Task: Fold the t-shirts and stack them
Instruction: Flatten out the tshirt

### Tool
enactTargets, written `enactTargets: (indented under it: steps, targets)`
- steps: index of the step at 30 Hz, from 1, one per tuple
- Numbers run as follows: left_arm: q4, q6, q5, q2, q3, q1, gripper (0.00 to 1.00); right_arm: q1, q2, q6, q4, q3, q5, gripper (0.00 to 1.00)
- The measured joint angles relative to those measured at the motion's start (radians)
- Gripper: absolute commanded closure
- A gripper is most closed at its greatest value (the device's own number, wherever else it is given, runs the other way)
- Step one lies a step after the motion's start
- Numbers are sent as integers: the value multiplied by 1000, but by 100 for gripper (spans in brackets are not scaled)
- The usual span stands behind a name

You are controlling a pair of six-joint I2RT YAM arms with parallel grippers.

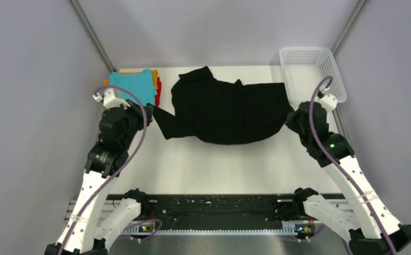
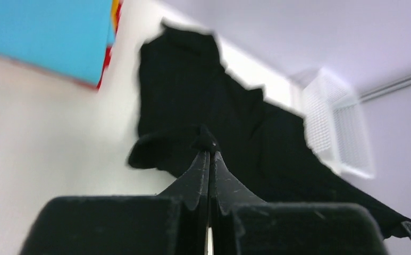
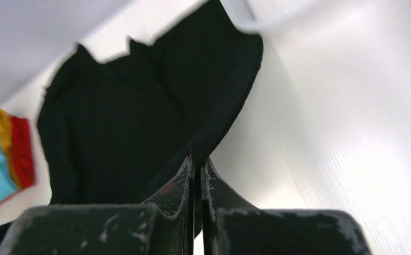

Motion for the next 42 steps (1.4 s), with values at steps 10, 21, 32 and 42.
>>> enactTargets:
  steps: [10, 21, 32, 42]
  targets:
    - [45, 92, -91, -10, 425, 0, 100, 0, 5, -242, 14, 493, 16, 100]
    - [62, 232, -41, 72, 972, 0, 100, 0, 105, -370, -62, 1093, -169, 100]
    - [115, 304, 92, 116, 1301, 9, 100, 0, 47, -369, -119, 1268, -350, 100]
    - [146, 341, 106, 209, 1290, 29, 100, 0, 35, -372, -102, 1090, -232, 100]
